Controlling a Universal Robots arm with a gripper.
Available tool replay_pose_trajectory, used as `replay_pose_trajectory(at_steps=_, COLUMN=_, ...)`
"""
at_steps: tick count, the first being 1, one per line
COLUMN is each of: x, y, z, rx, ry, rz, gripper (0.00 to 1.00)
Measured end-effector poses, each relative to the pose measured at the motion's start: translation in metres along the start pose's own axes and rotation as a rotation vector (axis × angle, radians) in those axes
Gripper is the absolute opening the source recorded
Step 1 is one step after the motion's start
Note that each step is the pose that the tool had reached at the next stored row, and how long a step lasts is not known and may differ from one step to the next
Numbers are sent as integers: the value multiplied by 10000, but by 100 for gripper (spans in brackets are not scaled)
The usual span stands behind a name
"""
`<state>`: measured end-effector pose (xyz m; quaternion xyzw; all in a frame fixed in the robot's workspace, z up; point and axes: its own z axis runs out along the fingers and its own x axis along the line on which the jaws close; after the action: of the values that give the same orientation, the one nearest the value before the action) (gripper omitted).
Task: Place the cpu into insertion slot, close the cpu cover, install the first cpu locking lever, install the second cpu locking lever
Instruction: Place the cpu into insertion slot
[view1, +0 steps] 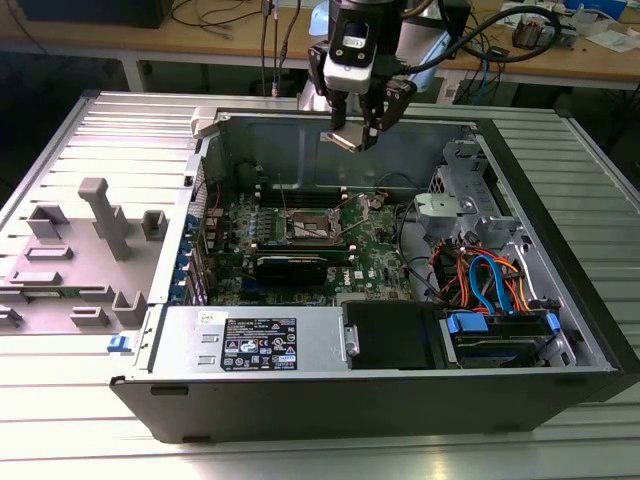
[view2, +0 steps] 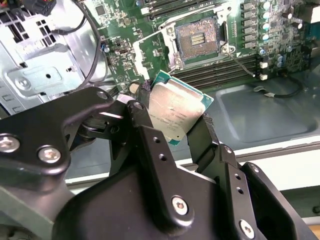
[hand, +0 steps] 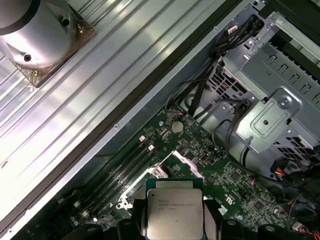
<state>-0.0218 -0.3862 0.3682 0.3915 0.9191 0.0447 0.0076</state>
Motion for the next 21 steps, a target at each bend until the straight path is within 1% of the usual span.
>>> replay_pose_trajectory(at_steps=2, x=-1, y=-2, z=1, rx=-2, ry=-16, rz=206, gripper=54)
replay_pose_trajectory(at_steps=6, x=-14, y=-14, z=7, rx=-1, ry=-29, rz=398, gripper=54)
replay_pose_trajectory(at_steps=8, x=-15, y=-15, z=16, rx=-4, ry=-55, rz=753, gripper=54)
replay_pose_trajectory(at_steps=10, x=-15, y=-16, z=30, rx=-17, ry=-110, rz=1387, gripper=54)
replay_pose_trajectory(at_steps=11, x=-16, y=-17, z=32, rx=-18, ry=-118, rz=1500, gripper=54)
replay_pose_trajectory(at_steps=21, x=-15, y=-17, z=32, rx=-18, ry=-127, rz=1613, gripper=54)
